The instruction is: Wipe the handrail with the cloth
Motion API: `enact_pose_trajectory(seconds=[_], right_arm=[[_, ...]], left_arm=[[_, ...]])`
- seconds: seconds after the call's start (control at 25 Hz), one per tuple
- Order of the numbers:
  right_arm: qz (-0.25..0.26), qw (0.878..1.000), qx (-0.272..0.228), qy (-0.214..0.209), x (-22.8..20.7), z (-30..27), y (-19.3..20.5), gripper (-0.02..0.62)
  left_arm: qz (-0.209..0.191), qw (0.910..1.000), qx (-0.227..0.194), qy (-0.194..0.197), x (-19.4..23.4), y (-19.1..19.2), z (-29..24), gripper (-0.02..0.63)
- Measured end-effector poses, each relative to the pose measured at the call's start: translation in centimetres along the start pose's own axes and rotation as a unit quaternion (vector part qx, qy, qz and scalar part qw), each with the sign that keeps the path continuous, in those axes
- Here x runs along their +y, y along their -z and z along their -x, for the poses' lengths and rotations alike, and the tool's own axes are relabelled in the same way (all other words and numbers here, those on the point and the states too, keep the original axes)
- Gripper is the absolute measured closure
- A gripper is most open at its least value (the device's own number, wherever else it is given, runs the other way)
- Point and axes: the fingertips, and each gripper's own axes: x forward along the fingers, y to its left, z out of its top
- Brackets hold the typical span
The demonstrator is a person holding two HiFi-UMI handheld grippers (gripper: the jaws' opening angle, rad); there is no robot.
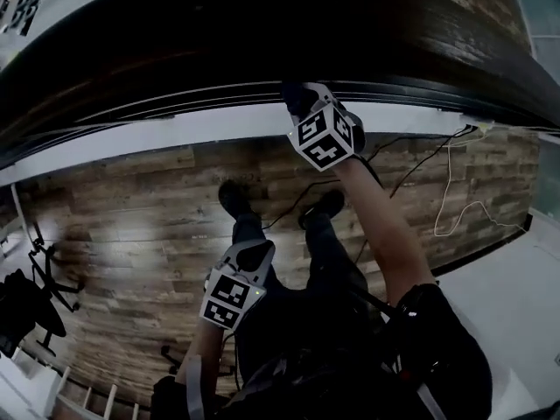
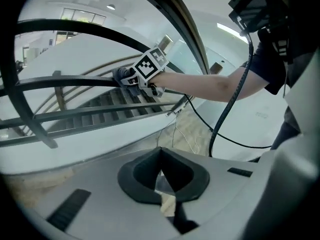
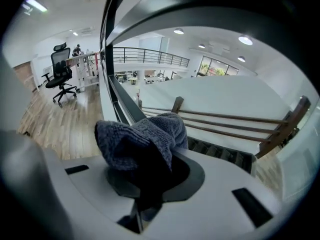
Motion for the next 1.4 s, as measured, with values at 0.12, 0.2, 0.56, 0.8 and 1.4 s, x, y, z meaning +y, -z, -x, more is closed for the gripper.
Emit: enact_pose_trajectory(seconds=[0.12,0.2,0.56,0.8,1.4], right_arm=[[0.006,1.0,0.006,0.01,-4.9,3.3,5.6,0.555],[0.015,1.0,0.017,0.004,-7.8,5.7,10.3,0.555],[-0.066,0.997,-0.013,0.045,-22.6,16.3,26.0,0.555],[-0.138,0.985,0.014,0.103,-31.8,21.0,35.4,0.555],[-0.254,0.928,0.169,0.214,-50.7,32.9,55.4,0.555]], left_arm=[[-0.033,0.9987,0.032,0.023,-4.1,-1.7,-4.9,0.598],[-0.066,0.9958,0.051,0.038,-7.8,-2.9,-8.6,0.598],[-0.164,0.9813,0.084,0.057,-19.8,-9.8,-20.7,0.598],[-0.219,0.9651,0.118,0.083,-21.8,-12.8,-25.5,0.598],[-0.28,0.939,0.166,0.111,-27.4,-24.9,-33.3,0.598]])
